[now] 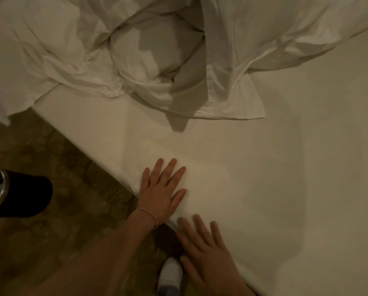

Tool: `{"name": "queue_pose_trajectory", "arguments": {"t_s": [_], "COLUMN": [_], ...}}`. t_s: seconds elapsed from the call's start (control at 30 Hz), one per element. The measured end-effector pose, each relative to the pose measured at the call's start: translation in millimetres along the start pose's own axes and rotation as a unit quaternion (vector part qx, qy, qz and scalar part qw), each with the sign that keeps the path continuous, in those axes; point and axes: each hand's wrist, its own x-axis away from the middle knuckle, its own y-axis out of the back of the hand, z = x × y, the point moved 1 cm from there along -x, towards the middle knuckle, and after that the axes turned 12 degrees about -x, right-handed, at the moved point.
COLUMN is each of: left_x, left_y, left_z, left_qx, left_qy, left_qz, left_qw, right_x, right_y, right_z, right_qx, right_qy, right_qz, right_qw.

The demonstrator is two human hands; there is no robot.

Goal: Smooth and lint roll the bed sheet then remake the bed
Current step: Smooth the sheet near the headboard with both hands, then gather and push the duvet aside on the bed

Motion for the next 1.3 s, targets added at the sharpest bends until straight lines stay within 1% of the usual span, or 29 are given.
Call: {"name": "queue_pose_trajectory", "arguments": {"t_s": [0.03,0.07,0.1,0.13,0.17,0.2,0.23,0.27,0.37,0.47,0.57,0.63,0.67,0.7,0.77,0.8,0.87,0.93,1.0,1.1,1.13,1.2,1.3], "left_x": [-3.3,-7.8,-13.5,-19.5,-24.9,-28.9,-31.2,-31.1,-21.6,-10.0,-3.2,-8.7,-13.8,-22.0,-47.6,-63.3,-97.5,-131.3,-160.5,-198.4,-210.3,-235.3,-273.5], "left_y": [3.5,7.9,13.6,18.5,21.4,22.1,21.5,19.8,11.5,9.6,23.6,44.6,60.4,80.0,127.2,154.1,213.5,279.6,338.0,397.1,412.0,440.2,470.3], "left_z": [-1.5,-3.4,-6.3,-9.9,-13.3,-16.0,-17.9,-18.7,-22.1,-31.7,-34.8,-35.5,-35.2,-33.6,-26.6,-22.9,-14.8,-9.2,-6.7,-3.8,-2.1,2.8,13.6], "left_qx": [0.008,0.019,0.031,0.040,0.045,0.043,0.034,0.024,0.022,0.028,0.052,0.098,0.148,0.204,0.289,0.314,0.339,0.346,0.329,0.249,0.216,0.172,0.126], "left_qy": [0.005,0.007,0.003,-0.009,-0.025,-0.040,-0.049,-0.053,-0.035,-0.009,0.008,0.029,0.060,0.102,0.194,0.226,0.252,0.256,0.256,0.238,0.230,0.216,0.195], "left_qz": [0.006,0.006,0.006,0.005,0.007,0.014,0.023,0.028,0.034,0.037,0.065,0.096,0.091,0.064,-0.017,-0.051,-0.103,-0.146,-0.164,-0.163,-0.162,-0.174,-0.186], "left_qw": [1.000,1.000,0.999,0.999,0.999,0.998,0.998,0.998,0.999,0.999,0.996,0.990,0.983,0.972,0.937,0.921,0.901,0.891,0.894,0.925,0.935,0.945,0.955], "right_x": [-4.3,-9.6,-15.5,-20.5,-24.3,-26.5,-27.0,-26.3,-14.9,-1.4,-1.0,-3.0,-6.0,-13.0,-34.0,-46.0,-72.0,-97.8,-119.4,-148.1,-157.3,-178.5,-219.0], "right_y": [6.3,12.8,20.4,27.9,33.9,36.7,36.0,32.5,15.0,0.8,14.8,43.0,63.8,90.5,151.3,182.1,246.4,309.7,364.8,430.2,449.8,489.0,528.4], "right_z": [-8.9,-21.1,-36.8,-54.4,-69.7,-79.7,-83.0,-80.2,-50.8,-27.8,-27.2,-37.6,-43.7,-49.6,-60.1,-64.4,-69.5,-73.0,-77.8,-90.1,-92.7,-96.2,-100.7], "right_qx": [-0.016,-0.032,-0.043,-0.050,-0.060,-0.068,-0.064,-0.050,-0.013,-0.016,-0.026,-0.052,-0.068,-0.083,-0.087,-0.084,-0.084,-0.082,-0.074,-0.040,-0.035,-0.028,-0.012], "right_qy": [-0.001,-0.038,-0.102,-0.185,-0.265,-0.327,-0.363,-0.371,-0.335,-0.326,-0.318,-0.302,-0.291,-0.279,-0.265,-0.262,-0.254,-0.239,-0.225,-0.209,-0.210,-0.207,-0.209], "right_qz": [-0.009,-0.035,-0.077,-0.116,-0.139,-0.146,-0.146,-0.146,-0.137,-0.119,-0.104,-0.109,-0.127,-0.154,-0.210,-0.235,-0.289,-0.328,-0.336,-0.337,-0.338,-0.331,-0.297], "right_qw": [1.000,0.998,0.991,0.975,0.952,0.931,0.918,0.916,0.932,0.938,0.942,0.946,0.946,0.944,0.937,0.932,0.919,0.910,0.911,0.917,0.917,0.920,0.932]}}
